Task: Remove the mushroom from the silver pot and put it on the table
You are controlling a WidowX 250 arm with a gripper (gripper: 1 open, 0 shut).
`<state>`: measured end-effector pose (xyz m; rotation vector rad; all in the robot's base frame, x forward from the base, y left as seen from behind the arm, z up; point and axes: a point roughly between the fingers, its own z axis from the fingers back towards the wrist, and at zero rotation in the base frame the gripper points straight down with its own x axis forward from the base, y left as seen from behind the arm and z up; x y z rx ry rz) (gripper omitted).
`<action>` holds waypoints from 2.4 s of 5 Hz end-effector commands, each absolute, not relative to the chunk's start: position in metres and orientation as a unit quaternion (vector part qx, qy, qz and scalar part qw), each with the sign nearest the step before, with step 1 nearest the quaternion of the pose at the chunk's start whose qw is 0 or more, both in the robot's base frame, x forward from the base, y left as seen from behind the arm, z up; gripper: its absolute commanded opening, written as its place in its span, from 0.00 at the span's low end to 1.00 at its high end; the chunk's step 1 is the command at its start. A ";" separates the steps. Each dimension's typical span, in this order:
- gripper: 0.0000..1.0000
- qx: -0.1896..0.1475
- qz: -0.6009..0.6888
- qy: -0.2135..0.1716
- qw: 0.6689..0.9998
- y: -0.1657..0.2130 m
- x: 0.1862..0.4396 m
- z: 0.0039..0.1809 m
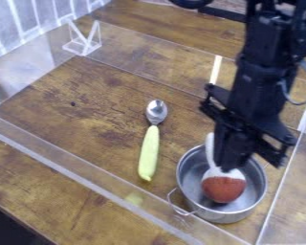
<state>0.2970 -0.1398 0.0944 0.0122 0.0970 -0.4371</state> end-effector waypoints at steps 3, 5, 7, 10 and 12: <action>1.00 -0.016 -0.152 0.029 0.988 -0.136 0.302 0.099; 1.00 -0.019 -0.168 0.040 0.985 -0.141 0.308 0.076; 1.00 -0.025 -0.145 0.047 0.988 -0.142 0.313 0.058; 1.00 -0.033 -0.080 0.062 0.994 -0.124 0.319 0.042; 0.00 -0.033 -0.083 0.066 0.994 -0.109 0.302 0.040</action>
